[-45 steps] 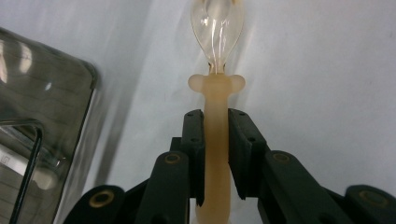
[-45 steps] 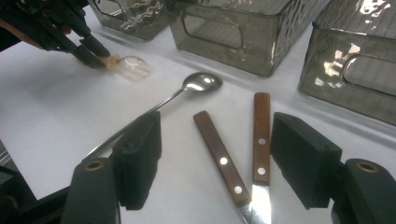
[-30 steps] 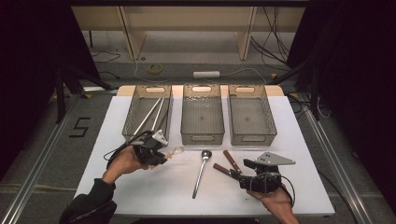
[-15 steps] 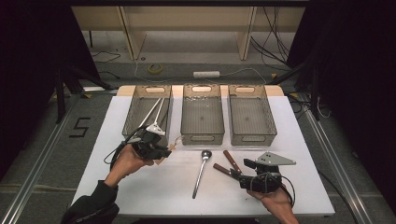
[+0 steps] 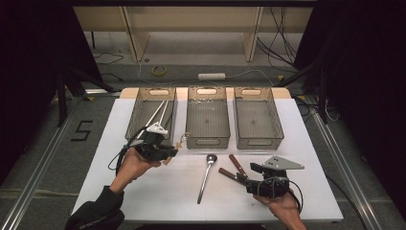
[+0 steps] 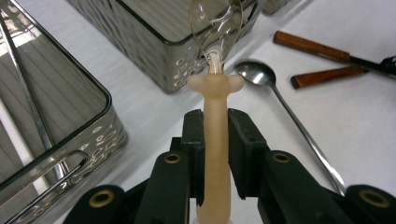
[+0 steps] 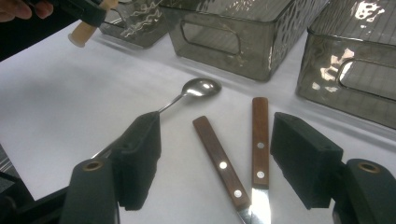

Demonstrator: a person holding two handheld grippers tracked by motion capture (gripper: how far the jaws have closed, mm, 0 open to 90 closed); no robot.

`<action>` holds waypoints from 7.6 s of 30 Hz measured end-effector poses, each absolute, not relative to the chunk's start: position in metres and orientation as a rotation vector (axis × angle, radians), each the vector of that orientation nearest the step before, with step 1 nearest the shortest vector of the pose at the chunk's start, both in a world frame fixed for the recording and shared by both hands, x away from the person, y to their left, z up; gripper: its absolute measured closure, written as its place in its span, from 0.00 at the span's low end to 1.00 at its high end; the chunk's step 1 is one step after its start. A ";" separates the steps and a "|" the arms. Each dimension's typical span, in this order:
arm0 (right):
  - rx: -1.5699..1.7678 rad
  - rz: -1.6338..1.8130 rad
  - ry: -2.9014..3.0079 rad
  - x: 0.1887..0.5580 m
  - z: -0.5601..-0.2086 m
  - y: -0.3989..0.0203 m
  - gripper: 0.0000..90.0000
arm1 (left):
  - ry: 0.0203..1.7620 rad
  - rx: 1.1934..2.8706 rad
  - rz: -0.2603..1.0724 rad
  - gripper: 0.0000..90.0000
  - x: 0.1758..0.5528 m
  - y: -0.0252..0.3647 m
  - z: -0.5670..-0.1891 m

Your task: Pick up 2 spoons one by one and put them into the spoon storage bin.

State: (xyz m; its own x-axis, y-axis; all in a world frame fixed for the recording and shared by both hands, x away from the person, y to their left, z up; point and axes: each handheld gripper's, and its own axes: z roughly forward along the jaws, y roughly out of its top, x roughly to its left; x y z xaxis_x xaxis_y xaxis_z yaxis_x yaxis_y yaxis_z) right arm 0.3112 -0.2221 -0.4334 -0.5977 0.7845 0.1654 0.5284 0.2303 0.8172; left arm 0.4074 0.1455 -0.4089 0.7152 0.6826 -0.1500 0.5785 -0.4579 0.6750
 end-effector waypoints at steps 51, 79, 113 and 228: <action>1.195 1.392 2.193 0.308 -0.431 -0.225 0.34 | 1.044 2.009 0.266 0.85 0.489 0.076 -0.372; 1.191 1.380 2.201 0.308 -0.432 -0.225 0.34 | 1.133 2.023 0.252 0.85 0.509 0.062 -0.406; 1.199 1.379 2.192 0.307 -0.431 -0.225 0.34 | 1.106 2.059 0.250 0.39 0.455 0.072 -0.392; 1.196 1.352 2.207 0.307 -0.431 -0.224 0.34 | 0.984 2.162 0.159 0.99 0.356 0.057 -0.455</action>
State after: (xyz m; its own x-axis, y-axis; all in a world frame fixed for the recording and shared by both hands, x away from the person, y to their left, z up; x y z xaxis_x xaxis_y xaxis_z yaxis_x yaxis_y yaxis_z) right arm 0.3070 -0.2238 -0.4311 -0.6134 0.7718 0.1676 0.4999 0.2152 0.8389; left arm 0.3564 0.0570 -0.4548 0.6979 0.6931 -0.1801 0.6008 -0.4298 0.6740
